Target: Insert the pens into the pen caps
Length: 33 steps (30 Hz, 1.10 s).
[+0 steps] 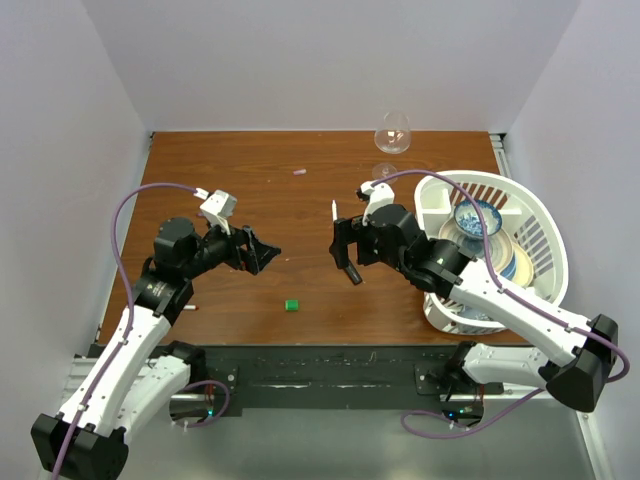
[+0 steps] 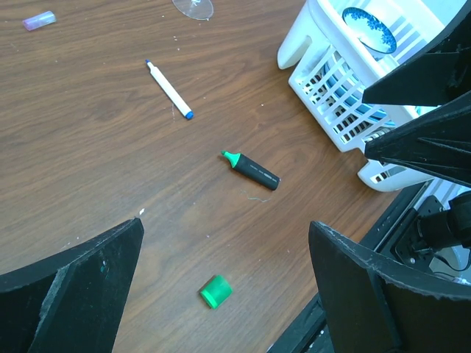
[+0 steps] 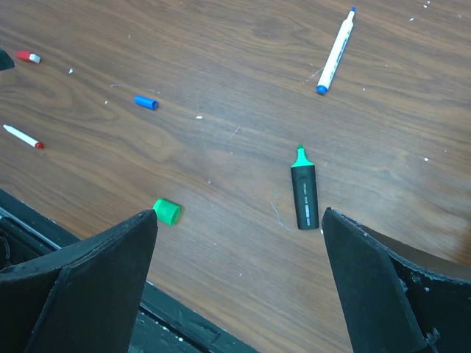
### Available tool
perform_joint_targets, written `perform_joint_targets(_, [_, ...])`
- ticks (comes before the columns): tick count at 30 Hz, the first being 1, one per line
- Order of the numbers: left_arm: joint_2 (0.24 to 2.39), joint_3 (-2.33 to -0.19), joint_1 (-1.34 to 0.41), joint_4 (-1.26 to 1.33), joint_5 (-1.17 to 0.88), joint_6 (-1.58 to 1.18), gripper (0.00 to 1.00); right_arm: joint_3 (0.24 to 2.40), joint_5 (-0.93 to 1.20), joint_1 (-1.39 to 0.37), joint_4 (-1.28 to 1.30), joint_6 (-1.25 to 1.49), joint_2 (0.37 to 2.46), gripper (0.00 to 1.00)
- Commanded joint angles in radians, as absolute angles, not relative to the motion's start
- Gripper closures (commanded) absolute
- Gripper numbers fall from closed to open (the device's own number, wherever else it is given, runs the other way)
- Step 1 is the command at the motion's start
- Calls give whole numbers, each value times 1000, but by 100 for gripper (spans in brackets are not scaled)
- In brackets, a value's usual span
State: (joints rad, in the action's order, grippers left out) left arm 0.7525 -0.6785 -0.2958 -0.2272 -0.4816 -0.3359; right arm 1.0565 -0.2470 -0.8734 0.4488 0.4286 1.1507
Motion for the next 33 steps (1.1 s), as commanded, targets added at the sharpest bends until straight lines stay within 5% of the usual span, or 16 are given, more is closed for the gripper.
perform_joint_targets(1, [744,-710,-301,-216,-469,-314,0,1078,-290,-876,433,431,1132,1])
perform_joint_targets(8, [723,-721,-301,-242,-370,-311,0,1095,-291,-876,523,416,1207,3])
perform_joint_targets(18, [646,-733,-301,-288,-135,-322,1,1161,-228,-876,606,420,1442,23])
perform_joint_targets(33, [646,-732,-301,-287,-136,-324,1,1152,-252,-819,529,232,1686,46])
